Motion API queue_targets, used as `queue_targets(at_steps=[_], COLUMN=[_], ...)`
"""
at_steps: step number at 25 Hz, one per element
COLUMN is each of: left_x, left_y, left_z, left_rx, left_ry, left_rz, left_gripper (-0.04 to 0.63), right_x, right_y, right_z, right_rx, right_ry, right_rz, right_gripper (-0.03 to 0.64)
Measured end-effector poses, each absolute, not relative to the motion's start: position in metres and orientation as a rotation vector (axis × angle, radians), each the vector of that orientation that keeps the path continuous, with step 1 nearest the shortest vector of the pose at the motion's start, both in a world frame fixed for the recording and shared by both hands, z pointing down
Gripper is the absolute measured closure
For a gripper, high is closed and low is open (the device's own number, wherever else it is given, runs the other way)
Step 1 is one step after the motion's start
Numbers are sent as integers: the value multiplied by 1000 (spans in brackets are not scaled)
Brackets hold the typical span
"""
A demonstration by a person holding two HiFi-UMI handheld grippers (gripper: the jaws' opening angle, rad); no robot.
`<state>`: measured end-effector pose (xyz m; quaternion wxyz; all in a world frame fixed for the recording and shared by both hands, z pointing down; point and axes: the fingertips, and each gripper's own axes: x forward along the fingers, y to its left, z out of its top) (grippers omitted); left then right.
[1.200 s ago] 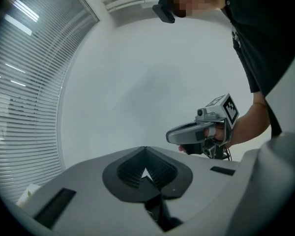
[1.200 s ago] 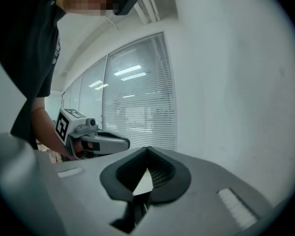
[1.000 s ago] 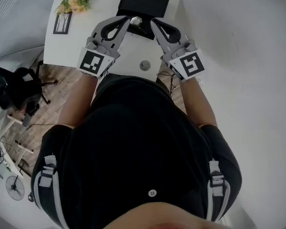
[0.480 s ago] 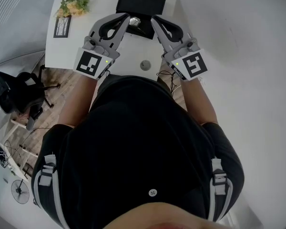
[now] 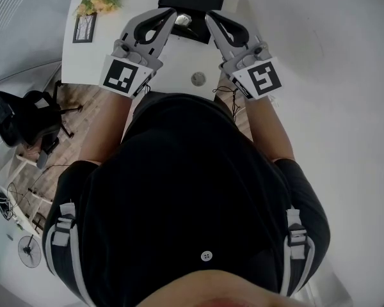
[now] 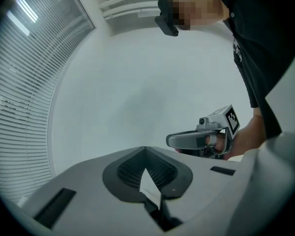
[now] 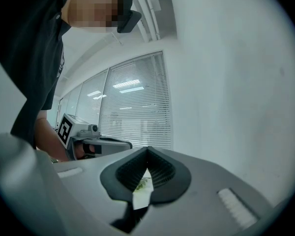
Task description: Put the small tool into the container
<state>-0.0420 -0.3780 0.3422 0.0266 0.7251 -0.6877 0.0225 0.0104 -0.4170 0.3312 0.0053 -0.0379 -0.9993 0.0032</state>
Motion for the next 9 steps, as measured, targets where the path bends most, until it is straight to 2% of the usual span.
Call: queue_targets(at_steps=[9], left_x=[-39], left_y=[-374], left_z=[349], left_rx=[2234], left_ry=[-2117], left_rz=[90], left_gripper=[588], right_x=[12], right_y=[-415], right_z=[338], right_rx=[-105], right_ry=[-3120], right_rz=[2], right_gripper=[606])
